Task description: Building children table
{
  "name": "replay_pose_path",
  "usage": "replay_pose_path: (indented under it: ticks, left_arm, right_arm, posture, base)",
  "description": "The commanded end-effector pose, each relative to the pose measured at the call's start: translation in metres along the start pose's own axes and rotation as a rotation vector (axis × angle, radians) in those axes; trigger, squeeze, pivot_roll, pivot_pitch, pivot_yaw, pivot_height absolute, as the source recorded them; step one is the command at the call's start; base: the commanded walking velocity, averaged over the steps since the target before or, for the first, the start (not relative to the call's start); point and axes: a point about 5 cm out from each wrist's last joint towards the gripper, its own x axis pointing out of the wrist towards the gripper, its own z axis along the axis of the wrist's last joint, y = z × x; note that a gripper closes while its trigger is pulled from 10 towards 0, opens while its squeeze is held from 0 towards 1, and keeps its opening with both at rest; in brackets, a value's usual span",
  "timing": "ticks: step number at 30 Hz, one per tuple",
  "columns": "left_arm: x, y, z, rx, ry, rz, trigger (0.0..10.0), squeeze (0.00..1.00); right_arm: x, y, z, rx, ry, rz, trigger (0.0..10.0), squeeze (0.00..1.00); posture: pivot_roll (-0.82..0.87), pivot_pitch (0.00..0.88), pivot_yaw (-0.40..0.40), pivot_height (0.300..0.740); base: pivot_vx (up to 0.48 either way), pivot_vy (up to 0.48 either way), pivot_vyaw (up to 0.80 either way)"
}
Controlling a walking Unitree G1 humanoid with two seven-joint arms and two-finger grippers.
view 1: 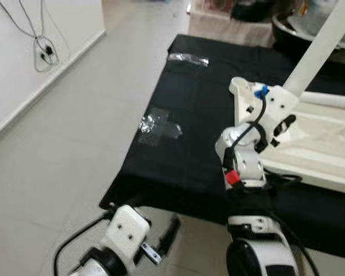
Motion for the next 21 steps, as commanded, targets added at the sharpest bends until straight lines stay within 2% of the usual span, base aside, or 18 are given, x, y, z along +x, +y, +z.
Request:
replay_pose_path:
  ticks: [1, 13, 14, 18, 21]
  left_arm:
    - [0.0, -0.002, -0.002, 0.006, 0.013, -0.008, 10.0, 0.0]
    - [0.001, -0.002, -0.002, 0.006, 0.011, -0.012, 10.0, 0.0]
    - [0.001, -0.002, -0.003, 0.007, 0.011, -0.013, 10.0, 0.0]
    - [0.001, -0.002, -0.003, 0.008, 0.011, -0.014, 10.0, 0.0]
    - [0.001, -0.002, -0.003, 0.011, 0.01, -0.015, 10.0, 0.0]
  right_arm:
    - [-0.028, 0.007, -0.057, -0.036, 0.318, 0.032, 10.0, 0.0]
    - [-0.03, 0.011, -0.054, -0.03, 0.295, 0.051, 10.0, 0.0]
    - [-0.032, 0.012, -0.054, -0.018, 0.302, 0.062, 10.0, 1.0]
    - [-0.033, 0.013, -0.055, -0.004, 0.313, 0.073, 10.0, 1.0]
    - [-0.034, 0.019, -0.048, 0.017, 0.28, 0.13, 10.0, 1.0]
  posture:
    - [0.16, 0.154, -0.115, 0.74]
    - [0.16, 0.152, -0.114, 0.74]
    - [0.16, 0.155, -0.114, 0.74]
    - [0.16, 0.155, -0.114, 0.74]
    - [0.16, 0.156, -0.113, 0.74]
  base:
    - [0.0, 0.0, 0.0]
    - [0.0, 0.0, 0.0]
    - [0.0, 0.0, 0.0]
    - [0.0, 0.0, 0.0]
    - [0.0, 0.0, 0.0]
